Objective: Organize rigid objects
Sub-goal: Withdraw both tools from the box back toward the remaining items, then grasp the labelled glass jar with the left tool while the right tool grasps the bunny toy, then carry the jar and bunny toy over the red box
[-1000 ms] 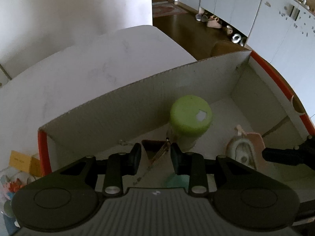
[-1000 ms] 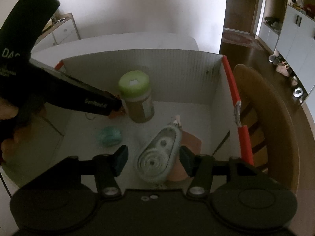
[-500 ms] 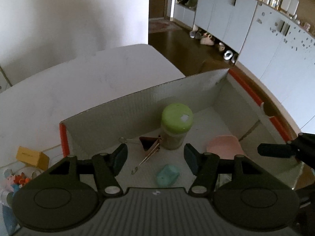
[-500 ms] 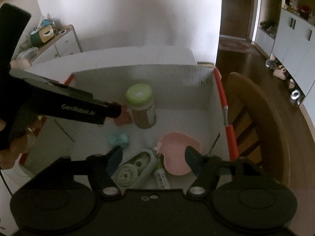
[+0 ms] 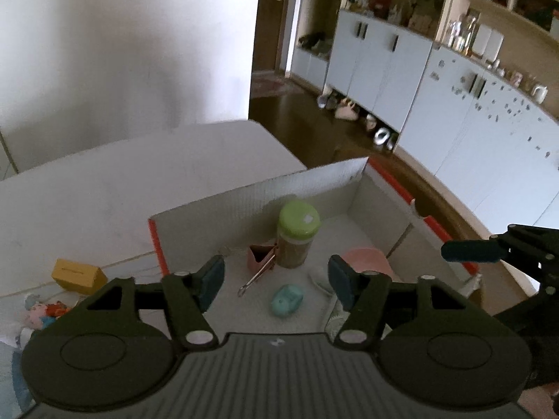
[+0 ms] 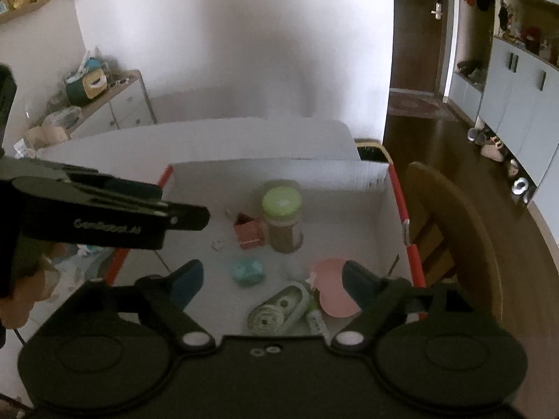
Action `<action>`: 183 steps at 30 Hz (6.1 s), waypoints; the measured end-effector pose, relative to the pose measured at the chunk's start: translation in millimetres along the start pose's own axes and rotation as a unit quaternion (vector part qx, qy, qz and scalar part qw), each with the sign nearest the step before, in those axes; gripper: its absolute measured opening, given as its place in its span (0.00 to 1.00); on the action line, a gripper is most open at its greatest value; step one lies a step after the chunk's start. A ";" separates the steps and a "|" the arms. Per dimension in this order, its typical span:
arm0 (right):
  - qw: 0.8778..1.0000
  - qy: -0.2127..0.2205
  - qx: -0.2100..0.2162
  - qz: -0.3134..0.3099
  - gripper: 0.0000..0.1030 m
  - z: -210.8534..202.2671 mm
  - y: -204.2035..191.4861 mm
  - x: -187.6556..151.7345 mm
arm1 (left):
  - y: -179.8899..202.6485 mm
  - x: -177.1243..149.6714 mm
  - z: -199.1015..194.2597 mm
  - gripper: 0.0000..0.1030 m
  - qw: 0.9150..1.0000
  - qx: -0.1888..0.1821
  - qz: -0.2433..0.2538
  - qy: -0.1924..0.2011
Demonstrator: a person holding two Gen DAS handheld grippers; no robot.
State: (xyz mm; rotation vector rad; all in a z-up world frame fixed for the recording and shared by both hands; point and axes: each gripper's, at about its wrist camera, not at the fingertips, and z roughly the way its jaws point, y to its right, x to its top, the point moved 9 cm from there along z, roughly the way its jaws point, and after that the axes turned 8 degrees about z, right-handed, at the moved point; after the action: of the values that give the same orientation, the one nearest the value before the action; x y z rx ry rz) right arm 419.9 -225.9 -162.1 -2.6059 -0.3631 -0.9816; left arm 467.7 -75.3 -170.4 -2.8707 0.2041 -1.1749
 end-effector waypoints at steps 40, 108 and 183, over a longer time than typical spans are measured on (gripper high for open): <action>1.000 0.013 0.027 0.004 1.00 44.6 -236.3 -35.6 | -257.7 -123.3 -71.0 0.79 0.995 0.061 -0.072 0.010; 0.996 -0.037 0.025 -0.080 0.55 147.0 -290.9 -58.8 | -277.4 -158.6 -30.8 0.66 0.999 0.020 -0.037 -0.016; 0.998 -0.020 -0.028 -0.060 0.55 73.1 36.2 22.1 | 32.7 -15.7 87.5 0.66 0.996 0.017 0.058 -0.072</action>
State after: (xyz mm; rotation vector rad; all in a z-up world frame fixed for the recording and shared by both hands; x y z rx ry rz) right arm 491.7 -227.7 -206.8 -2.6835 -0.5145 -0.9918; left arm 514.3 -107.2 -246.4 -2.8535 0.3375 -0.9398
